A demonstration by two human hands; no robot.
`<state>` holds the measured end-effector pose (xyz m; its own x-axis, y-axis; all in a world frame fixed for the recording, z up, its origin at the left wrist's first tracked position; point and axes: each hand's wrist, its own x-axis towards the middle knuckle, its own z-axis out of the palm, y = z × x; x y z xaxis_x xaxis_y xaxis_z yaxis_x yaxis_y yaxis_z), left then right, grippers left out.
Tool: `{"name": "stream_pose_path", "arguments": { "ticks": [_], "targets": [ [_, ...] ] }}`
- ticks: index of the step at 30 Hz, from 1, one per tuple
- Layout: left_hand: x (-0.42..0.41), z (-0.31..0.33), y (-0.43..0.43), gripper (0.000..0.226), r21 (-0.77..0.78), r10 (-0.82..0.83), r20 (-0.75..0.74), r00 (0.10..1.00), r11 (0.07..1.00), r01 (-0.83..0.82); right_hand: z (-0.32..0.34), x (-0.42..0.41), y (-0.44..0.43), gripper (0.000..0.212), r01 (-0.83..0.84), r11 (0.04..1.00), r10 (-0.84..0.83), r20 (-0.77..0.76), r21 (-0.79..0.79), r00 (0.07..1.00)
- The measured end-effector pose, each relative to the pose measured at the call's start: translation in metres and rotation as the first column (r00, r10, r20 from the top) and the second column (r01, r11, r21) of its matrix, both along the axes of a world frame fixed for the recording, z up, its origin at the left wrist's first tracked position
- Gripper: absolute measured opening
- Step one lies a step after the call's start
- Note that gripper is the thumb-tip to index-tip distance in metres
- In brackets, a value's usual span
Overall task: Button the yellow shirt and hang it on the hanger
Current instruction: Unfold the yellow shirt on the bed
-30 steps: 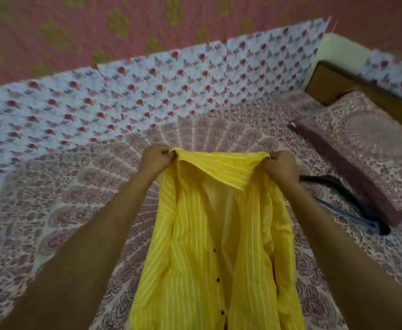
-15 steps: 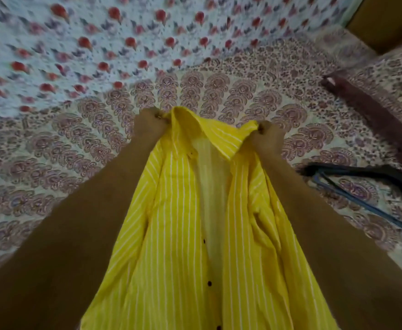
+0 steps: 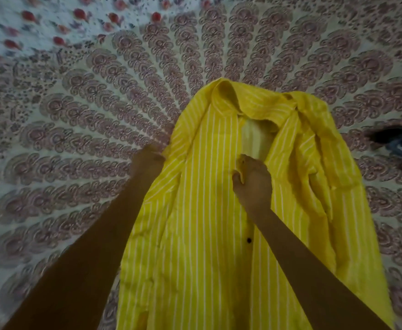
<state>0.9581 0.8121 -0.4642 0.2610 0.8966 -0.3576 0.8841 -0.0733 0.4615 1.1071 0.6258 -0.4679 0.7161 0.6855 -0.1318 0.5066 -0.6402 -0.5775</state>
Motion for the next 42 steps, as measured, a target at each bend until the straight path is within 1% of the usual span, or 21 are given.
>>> {"name": "stream_pose_path", "arguments": {
  "ticks": [3, 5, 6, 8, 10, 12, 14, 15, 17, 18, 20, 22, 24, 25, 26, 28, 33, 36, 39, 41, 42],
  "targets": [
    [-0.033, -0.006, -0.018, 0.053, -0.111, -0.041, 0.002, 0.999, 0.993, 0.041, -0.008, -0.029, -0.003, 0.056, 0.082, 0.955, -0.104, -0.061, -0.284, 0.993],
    [-0.054, -0.013, -0.026, 0.067, -0.133, -0.12, -0.053, 0.991, 0.985, 0.112, -0.012, -0.041, -0.01, 0.05, 0.095, 0.929, -0.134, -0.086, -0.356, 0.987],
    [-0.064, -0.015, -0.027, 0.067, -0.137, -0.131, -0.089, 0.987, 0.984, 0.118, -0.012, -0.042, -0.013, 0.045, 0.112, 0.929, -0.152, -0.087, -0.354, 0.985],
    [-0.074, -0.011, -0.025, 0.049, -0.077, -0.082, -0.121, 0.989, 0.994, 0.073, -0.009, -0.034, -0.021, 0.036, 0.224, 0.928, -0.255, -0.067, -0.297, 0.965],
    [-0.075, 0.004, -0.02, 0.033, 0.087, 0.093, -0.165, 0.982, 0.993, -0.079, -0.005, -0.019, -0.03, 0.035, 0.356, 0.909, -0.373, -0.04, -0.216, 0.927],
    [-0.081, 0.016, -0.014, 0.03, 0.244, 0.221, -0.102, 0.97, 0.951, -0.191, -0.004, -0.01, -0.039, 0.036, 0.397, 0.902, -0.401, 0.013, -0.17, 0.916],
    [-0.089, 0.021, -0.013, 0.034, 0.186, 0.088, 0.027, 0.996, 0.978, -0.092, -0.006, -0.012, -0.044, 0.042, 0.363, 0.916, -0.359, 0.059, -0.17, 0.932],
    [-0.094, 0.019, -0.017, 0.04, 0.053, -0.033, 0.089, 0.995, 0.998, 0.028, -0.007, -0.019, -0.045, 0.048, 0.336, 0.926, -0.327, 0.077, -0.174, 0.942],
    [-0.104, 0.012, -0.034, 0.047, -0.236, -0.204, 0.171, 0.964, 0.942, 0.241, -0.005, -0.041, -0.043, 0.057, 0.264, 0.955, -0.252, 0.1, -0.133, 0.962],
    [-0.108, 0.01, -0.043, 0.046, -0.287, -0.249, 0.176, 0.952, 0.913, 0.291, -0.004, -0.053, -0.04, 0.057, 0.211, 0.973, -0.202, 0.097, -0.095, 0.975],
    [-0.122, 0.007, -0.058, 0.035, -0.219, -0.2, 0.201, 0.959, 0.945, 0.243, 0.003, -0.082, -0.037, 0.053, 0.036, 0.999, -0.035, 0.029, -0.011, 0.999],
    [-0.142, 0.008, -0.068, 0.026, -0.151, 0.037, 0.256, 0.966, 0.989, 0.002, 0.008, -0.108, -0.033, 0.048, -0.146, 0.986, 0.153, -0.1, 0.083, 0.983],
    [-0.169, 0.012, -0.082, 0.032, -0.1, 0.153, 0.03, 0.988, 0.984, -0.149, 0.016, -0.133, -0.033, 0.042, -0.298, 0.944, 0.323, -0.201, 0.144, 0.925],
    [-0.185, 0.01, -0.092, 0.046, -0.123, 0.151, -0.108, 0.983, 0.979, -0.164, 0.017, -0.144, -0.034, 0.039, -0.347, 0.922, 0.38, -0.229, 0.172, 0.896],
    [-0.198, 0.007, -0.104, 0.06, -0.165, 0.118, -0.189, 0.975, 0.975, -0.15, 0.018, -0.153, -0.035, 0.036, -0.37, 0.909, 0.41, -0.261, 0.19, 0.874],
    [-0.218, 0.001, -0.127, 0.07, -0.255, 0.089, -0.17, 0.981, 0.958, -0.131, 0.016, -0.17, -0.034, 0.029, -0.372, 0.904, 0.423, -0.321, 0.212, 0.847],
    [-0.227, -0.008, -0.149, 0.056, -0.208, 0.163, -0.067, 0.984, 0.963, -0.173, 0.01, -0.196, -0.028, 0.036, -0.369, 0.923, 0.377, -0.443, 0.109, 0.813],
    [-0.23, 0.002, -0.141, 0.03, -0.046, 0.105, -0.039, 0.994, 0.993, -0.107, 0.012, -0.211, -0.024, 0.036, -0.292, 0.954, 0.288, -0.493, 0.071, 0.821],
    [-0.25, 0.032, -0.13, 0.025, 0.36, 0.027, -0.029, 0.999, 0.933, -0.015, 0.025, -0.23, -0.014, 0.029, -0.141, 0.988, 0.148, -0.543, 0.056, 0.826],
    [-0.274, 0.049, -0.115, 0.031, 0.591, -0.149, 0.001, 0.989, 0.798, 0.12, 0.036, -0.25, 0.001, 0.028, 0.046, 0.995, 0.03, -0.716, 0.087, 0.698],
    [-0.289, 0.055, -0.108, 0.036, 0.663, -0.258, -0.011, 0.966, 0.722, 0.2, 0.042, -0.264, 0.011, 0.031, 0.129, 0.989, -0.013, -0.823, 0.074, 0.567]
  ]
}}
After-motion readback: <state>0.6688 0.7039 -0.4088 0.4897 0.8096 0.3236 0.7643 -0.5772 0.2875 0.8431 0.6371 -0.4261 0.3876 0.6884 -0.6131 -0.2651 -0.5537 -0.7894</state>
